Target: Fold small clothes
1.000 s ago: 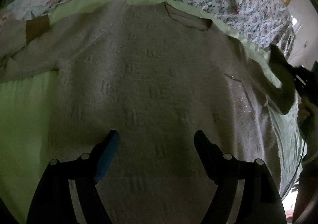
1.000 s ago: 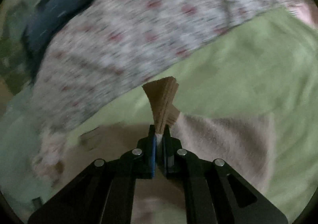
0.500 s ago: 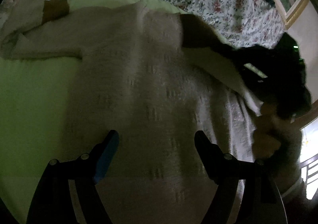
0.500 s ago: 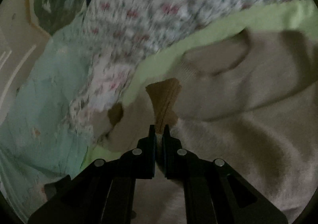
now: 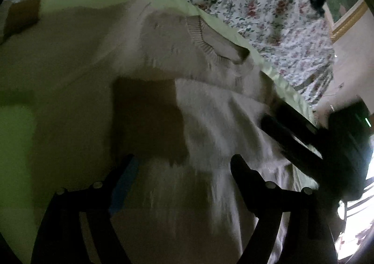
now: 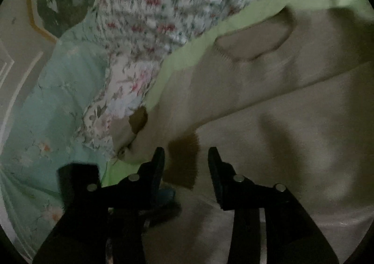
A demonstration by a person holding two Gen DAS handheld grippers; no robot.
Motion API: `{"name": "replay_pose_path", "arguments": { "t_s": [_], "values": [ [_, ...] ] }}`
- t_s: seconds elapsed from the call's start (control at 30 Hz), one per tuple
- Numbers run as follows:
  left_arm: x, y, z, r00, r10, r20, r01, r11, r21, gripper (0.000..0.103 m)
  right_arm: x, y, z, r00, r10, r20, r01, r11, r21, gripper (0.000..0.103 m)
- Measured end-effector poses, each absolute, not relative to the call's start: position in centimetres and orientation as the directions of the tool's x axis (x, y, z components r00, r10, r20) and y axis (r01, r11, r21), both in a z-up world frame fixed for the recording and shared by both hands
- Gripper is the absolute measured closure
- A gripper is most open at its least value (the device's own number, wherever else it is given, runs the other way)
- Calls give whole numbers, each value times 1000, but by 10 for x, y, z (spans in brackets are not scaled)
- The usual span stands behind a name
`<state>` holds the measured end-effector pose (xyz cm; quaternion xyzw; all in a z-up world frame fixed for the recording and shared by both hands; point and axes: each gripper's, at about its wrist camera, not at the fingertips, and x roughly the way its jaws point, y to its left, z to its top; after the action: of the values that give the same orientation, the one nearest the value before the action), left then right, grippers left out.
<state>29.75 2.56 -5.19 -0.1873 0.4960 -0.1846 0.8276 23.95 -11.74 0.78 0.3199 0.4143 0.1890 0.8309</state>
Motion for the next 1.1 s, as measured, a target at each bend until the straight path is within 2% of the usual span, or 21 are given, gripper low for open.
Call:
{"name": "replay_pose_path", "arguments": {
  "t_s": [0.07, 0.13, 0.17, 0.2, 0.37, 0.53, 0.7, 0.77, 0.87, 0.9, 0.93, 0.97, 1.1],
  "values": [
    [308, 20, -52, 470, -466, -750, 125, 876, -466, 26, 224, -139, 15, 616, 549, -565, -34, 735, 678, 63],
    [316, 15, -51, 492, -447, -747, 134, 887, -443, 50, 212, -157, 21, 644, 507, -573, -9, 753, 658, 63],
    [318, 15, -51, 492, -450, -746, 143, 886, -441, 81, 202, -172, 23, 663, 473, -580, 14, 767, 642, 63],
    [323, 13, -52, 487, -452, -747, 148, 886, -439, 96, 195, -185, 26, 679, 443, -585, 37, 776, 630, 63],
    [312, 32, -22, 610, -418, -673, 152, 895, -419, 96, 162, -253, 31, 741, 253, -622, 191, 808, 557, 63],
    [319, 50, -48, 569, -391, -723, 85, 903, -421, 96, 153, -316, 17, 730, 129, -671, 347, 776, 526, 63],
    [317, 46, -62, 548, -392, -739, 77, 903, -423, 95, 186, -327, -4, 669, 156, -726, 348, 798, 492, 55],
    [316, 45, -61, 548, -386, -742, 88, 909, -408, 95, 201, -322, -14, 642, 175, -747, 329, 817, 474, 45],
    [316, 42, -58, 551, -382, -742, 108, 914, -390, 96, 226, -314, -30, 590, 177, -787, 319, 845, 429, 44],
    [316, 40, -55, 555, -383, -739, 120, 915, -385, 96, 232, -314, -35, 575, 179, -798, 313, 853, 417, 51],
    [316, 38, -51, 562, -386, -732, 131, 915, -382, 96, 236, -316, -36, 572, 185, -799, 299, 860, 413, 97],
    [316, 34, -46, 573, -395, -718, 152, 912, -381, 96, 236, -320, -34, 578, 186, -795, 294, 861, 416, 94],
    [320, 20, -38, 590, -410, -695, 200, 909, -367, 96, 227, -345, -18, 628, 121, -769, 320, 861, 396, 95]
  ]
}}
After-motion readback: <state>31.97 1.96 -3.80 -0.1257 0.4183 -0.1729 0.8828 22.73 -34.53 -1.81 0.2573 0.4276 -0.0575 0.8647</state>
